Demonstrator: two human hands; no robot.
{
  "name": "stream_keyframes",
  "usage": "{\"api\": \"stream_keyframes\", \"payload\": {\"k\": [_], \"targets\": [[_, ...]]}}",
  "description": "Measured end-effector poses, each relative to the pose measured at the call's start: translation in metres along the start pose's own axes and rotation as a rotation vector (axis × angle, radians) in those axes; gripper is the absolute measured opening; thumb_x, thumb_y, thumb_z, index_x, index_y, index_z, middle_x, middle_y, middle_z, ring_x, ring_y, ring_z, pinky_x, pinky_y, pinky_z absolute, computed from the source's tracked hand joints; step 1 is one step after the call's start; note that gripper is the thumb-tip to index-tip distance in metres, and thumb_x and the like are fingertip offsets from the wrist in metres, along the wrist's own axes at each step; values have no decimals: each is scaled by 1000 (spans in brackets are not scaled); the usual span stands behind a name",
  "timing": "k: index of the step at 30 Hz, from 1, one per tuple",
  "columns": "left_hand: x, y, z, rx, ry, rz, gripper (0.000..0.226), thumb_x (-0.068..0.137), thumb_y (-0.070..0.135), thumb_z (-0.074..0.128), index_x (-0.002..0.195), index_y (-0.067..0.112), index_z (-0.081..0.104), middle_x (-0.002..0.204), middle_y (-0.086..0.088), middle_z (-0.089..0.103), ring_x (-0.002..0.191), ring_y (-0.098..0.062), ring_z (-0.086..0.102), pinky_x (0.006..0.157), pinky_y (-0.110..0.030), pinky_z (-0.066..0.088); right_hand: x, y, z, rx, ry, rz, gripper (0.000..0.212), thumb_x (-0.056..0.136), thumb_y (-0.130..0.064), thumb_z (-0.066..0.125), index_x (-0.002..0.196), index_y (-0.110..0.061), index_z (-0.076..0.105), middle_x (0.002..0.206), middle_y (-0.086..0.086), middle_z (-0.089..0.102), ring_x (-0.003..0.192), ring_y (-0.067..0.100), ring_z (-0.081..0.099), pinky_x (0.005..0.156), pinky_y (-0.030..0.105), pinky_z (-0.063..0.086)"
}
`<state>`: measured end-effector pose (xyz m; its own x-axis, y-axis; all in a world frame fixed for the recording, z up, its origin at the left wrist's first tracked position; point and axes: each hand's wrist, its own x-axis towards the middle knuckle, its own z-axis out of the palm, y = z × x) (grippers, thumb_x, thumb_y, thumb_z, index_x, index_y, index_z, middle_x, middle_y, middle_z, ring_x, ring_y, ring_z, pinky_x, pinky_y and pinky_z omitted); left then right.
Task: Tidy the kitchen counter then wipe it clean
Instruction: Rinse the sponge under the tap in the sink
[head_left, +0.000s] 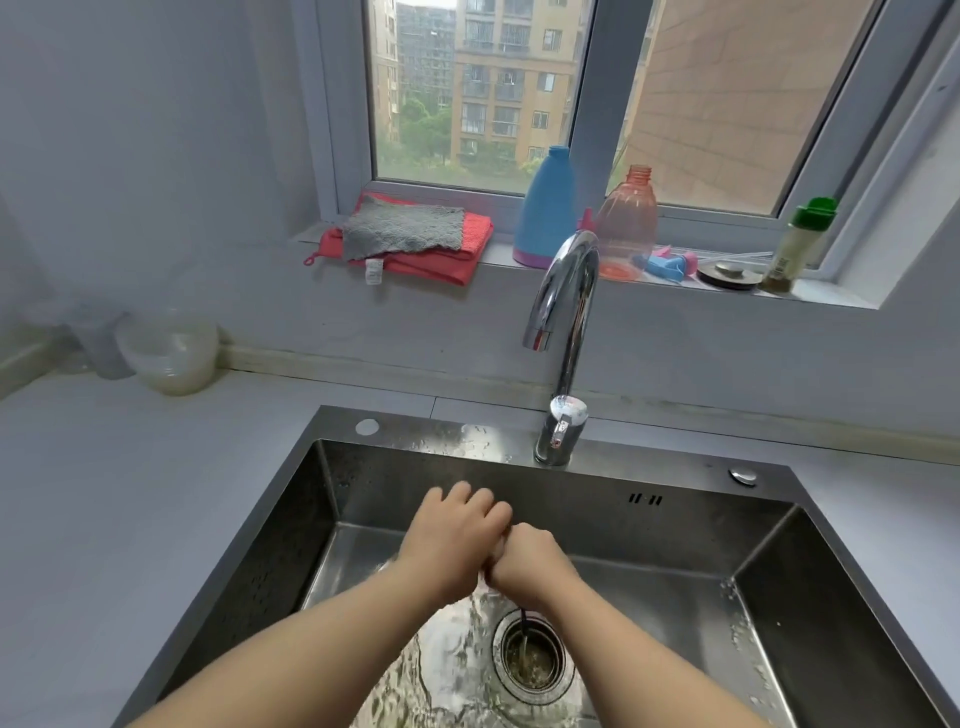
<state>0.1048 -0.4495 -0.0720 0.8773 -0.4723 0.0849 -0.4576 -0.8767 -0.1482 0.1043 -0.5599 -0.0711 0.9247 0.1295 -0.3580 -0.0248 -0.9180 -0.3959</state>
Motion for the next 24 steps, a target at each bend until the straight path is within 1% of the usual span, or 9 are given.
{"api": "stream_keyframes", "payload": {"k": [3, 5, 7, 11, 14, 16, 18, 21, 24], "targets": [[0, -2, -4, -122, -9, -61, 38, 70, 23, 68, 105, 18, 53, 99, 0, 61, 90, -24, 59, 61, -31, 42, 3, 1, -7, 183, 0, -34, 37, 76, -15, 60, 113, -10, 56, 104, 12, 60, 99, 28, 58, 70, 25, 39], [2, -4, -6, -357, -184, -343, 25, 83, 22, 54, 106, 17, 48, 106, -4, 61, 99, -27, 59, 68, -31, 40, 3, 2, -12, 260, 95, -71, 66, 75, -18, 64, 135, -16, 37, 130, 9, 44, 118, 25, 48, 91, 29, 42], [6, -9, -3, -755, -271, -583, 11, 81, 16, 52, 92, 15, 50, 88, -8, 61, 77, -26, 61, 59, -27, 42, 0, 1, -16, 30, 217, -209, 81, 78, -24, 62, 147, -25, 19, 151, -3, 21, 134, 22, 30, 105, 34, 34], [0, -21, -15, -1353, -626, -647, 18, 80, -1, 43, 72, 15, 41, 58, -4, 39, 43, -11, 37, 42, -14, 25, 3, 6, -3, -406, 443, -430, 103, 46, -31, 84, 137, -26, 36, 142, -5, 33, 124, 23, 44, 78, 44, 52], [-5, -19, -25, -1295, -802, -543, 22, 80, -2, 50, 70, 15, 41, 57, -2, 38, 46, -10, 35, 40, -15, 23, 8, 9, 5, -395, 461, -517, 90, 29, -31, 87, 110, -28, 47, 109, -6, 50, 98, 20, 50, 50, 27, 51], [-2, -16, -24, -1185, -819, -514, 25, 80, 0, 57, 66, 14, 42, 56, -1, 36, 47, -11, 33, 41, -18, 22, 10, 9, 7, -413, 406, -523, 75, 27, -25, 88, 87, -26, 43, 82, -6, 56, 69, 16, 56, 31, 17, 27], [3, -11, -24, -946, -759, -483, 23, 80, 5, 61, 64, 12, 45, 59, -4, 40, 48, -15, 37, 43, -22, 28, 6, 5, 5, -436, 419, -509, 65, 30, -19, 88, 77, -21, 43, 66, -3, 55, 49, 17, 55, 35, 18, 1], [5, -4, -22, -572, -523, -418, 8, 82, 13, 55, 82, 6, 60, 81, -11, 64, 72, -26, 62, 57, -27, 42, 3, -2, -1, -378, 325, -381, 23, 80, -7, 58, 102, -8, 53, 100, 12, 59, 86, 32, 64, 44, 28, 20], [2, 0, -15, -378, -375, -398, 20, 82, 15, 49, 96, 12, 62, 101, -6, 68, 92, -27, 65, 65, -29, 43, 2, -10, -3, -365, 226, -272, 22, 87, -12, 45, 107, -11, 52, 111, 10, 61, 100, 33, 60, 65, 31, 33]]}}
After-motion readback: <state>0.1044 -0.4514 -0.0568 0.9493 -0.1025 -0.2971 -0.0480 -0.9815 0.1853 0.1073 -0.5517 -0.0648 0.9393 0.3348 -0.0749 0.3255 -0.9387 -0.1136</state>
